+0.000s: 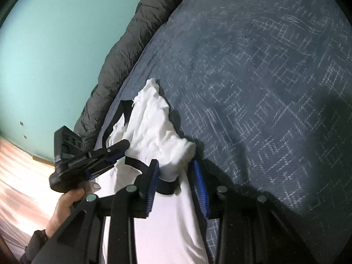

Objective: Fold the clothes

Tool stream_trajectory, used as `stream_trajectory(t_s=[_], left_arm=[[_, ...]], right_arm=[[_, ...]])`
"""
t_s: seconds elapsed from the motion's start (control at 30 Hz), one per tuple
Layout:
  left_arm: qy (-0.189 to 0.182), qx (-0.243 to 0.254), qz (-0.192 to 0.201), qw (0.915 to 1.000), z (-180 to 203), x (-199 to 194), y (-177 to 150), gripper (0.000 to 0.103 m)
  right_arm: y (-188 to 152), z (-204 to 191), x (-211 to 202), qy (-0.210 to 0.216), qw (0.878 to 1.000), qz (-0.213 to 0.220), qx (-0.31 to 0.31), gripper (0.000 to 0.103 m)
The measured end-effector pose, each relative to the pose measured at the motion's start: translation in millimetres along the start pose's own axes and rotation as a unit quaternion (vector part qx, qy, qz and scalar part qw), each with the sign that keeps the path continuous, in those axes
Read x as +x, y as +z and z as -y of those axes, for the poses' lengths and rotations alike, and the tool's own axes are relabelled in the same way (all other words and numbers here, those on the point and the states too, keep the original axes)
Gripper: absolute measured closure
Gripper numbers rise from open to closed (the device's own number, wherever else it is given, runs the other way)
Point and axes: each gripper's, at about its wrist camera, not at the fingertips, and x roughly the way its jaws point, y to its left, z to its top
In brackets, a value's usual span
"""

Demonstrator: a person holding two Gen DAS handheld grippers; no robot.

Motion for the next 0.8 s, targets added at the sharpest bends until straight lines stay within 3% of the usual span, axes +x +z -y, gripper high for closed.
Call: stream_trajectory(t_s=[0.1, 0.2, 0.23, 0.3, 0.57, 0.8], left_arm=[[-0.005, 0.003, -0.006, 1.0000, -0.7, -1.7, -5.5, 0.075], [-0.007, 0.006, -0.014, 0.9999, -2.1, -1.6, -8.5, 0.076], [-0.008, 0.006, -0.015, 0.9998, -2.8, -1.5, -8.4, 0.077], [-0.005, 0.010, -0.016, 0.9998, -2.0, -2.8, -8.4, 0.091], [0.003, 0.027, -0.011, 0.9996, 5.8, -12.1, -5.4, 0.094], [0.050, 0.032, -0.030, 0.9978, 1.7, -0.2, -5.3, 0.094]], right_arm=[[1.5, -3.0, 1.6, 0.002, 1.000, -0.002, -0.012, 0.086], [2.2, -0.2, 6.2, 0.003, 1.000, -0.005, -0.006, 0.092], [2.6, 1.5, 7.3, 0.006, 1.000, -0.005, -0.001, 0.092], [3.4, 3.9, 5.9, 0.010, 1.000, -0.003, 0.007, 0.093], [-4.5, 0.1, -3.1, 0.024, 1.000, -0.008, 0.018, 0.093], [-8.9, -4.9, 2.6, -0.004, 1.000, -0.025, 0.006, 0.092]])
